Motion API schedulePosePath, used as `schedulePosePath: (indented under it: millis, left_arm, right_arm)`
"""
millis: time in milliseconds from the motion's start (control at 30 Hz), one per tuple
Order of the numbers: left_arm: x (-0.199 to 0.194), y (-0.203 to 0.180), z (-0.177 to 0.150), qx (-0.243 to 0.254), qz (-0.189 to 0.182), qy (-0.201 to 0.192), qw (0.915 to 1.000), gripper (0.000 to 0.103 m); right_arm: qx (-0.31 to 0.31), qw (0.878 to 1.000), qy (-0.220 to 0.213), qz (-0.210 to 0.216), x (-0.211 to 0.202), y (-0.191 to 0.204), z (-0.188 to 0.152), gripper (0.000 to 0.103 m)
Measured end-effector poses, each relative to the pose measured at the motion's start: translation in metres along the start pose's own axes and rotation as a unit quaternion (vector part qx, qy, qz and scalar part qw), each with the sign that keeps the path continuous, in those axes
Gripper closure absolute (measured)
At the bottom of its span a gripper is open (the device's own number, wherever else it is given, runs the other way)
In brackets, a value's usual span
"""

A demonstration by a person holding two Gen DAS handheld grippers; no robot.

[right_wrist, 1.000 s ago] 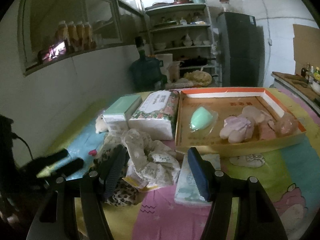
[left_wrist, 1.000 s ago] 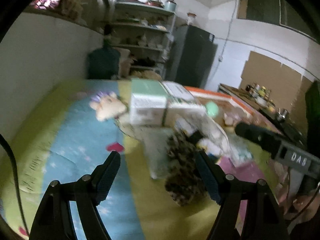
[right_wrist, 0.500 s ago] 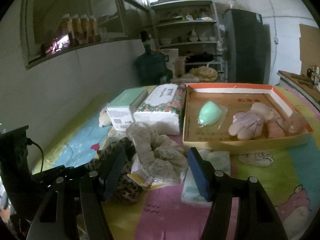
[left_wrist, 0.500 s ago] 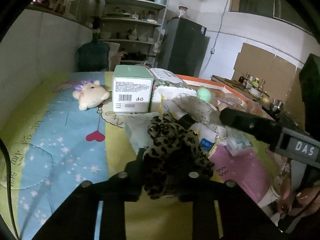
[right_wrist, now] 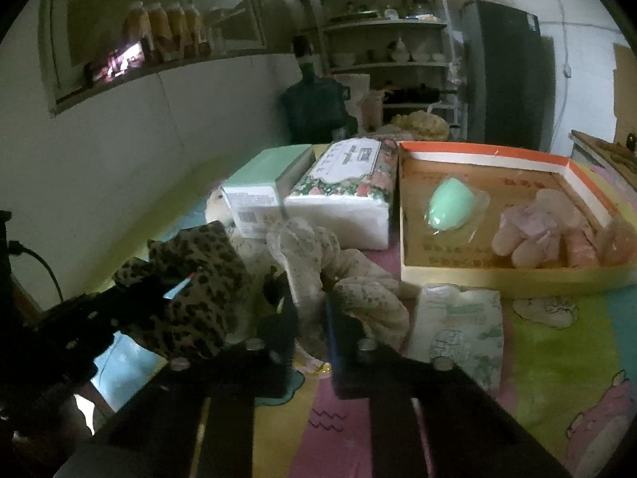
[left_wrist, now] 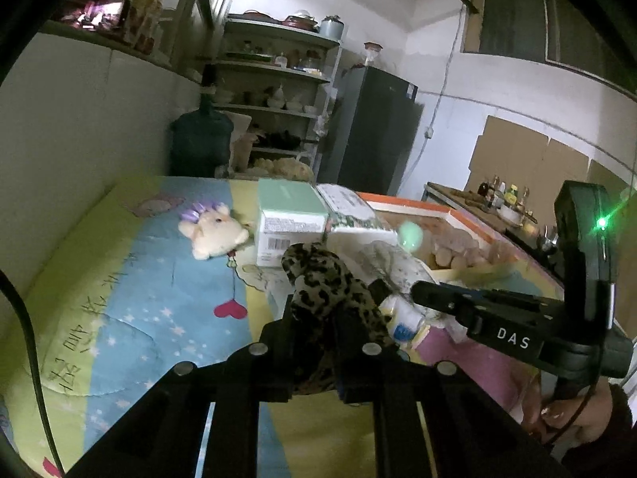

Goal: Organize soft objects
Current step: 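Grasp the leopard-print scrunchie with the left tool while the right tool grasps the white floral scrunchie, then carry both scrunchies over the cardboard tray and open both tools to drop them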

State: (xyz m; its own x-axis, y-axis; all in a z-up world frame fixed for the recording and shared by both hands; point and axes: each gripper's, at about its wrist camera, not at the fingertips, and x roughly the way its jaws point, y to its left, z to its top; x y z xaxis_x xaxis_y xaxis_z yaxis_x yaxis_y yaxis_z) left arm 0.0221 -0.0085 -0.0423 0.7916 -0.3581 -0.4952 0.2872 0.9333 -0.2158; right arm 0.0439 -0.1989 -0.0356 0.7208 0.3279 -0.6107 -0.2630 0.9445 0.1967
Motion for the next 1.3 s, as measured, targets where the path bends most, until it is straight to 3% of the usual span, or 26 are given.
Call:
schedulePosePath:
  millis: [667,1300]
  left_arm:
    - [-0.017,-0.019,0.027,0.026,-0.015,-0.034,0.999,0.089]
    - [0.007,-0.075,0.061,0.064,-0.057,-0.046,0.9953,0.089]
  right_arm:
    - [-0.005,0.998,-0.068,0.009,-0.049,0.003,0.021,0.097]
    - [0.006,0.991,-0.124,-0.042,-0.096,-0.035,0.04,0.097]
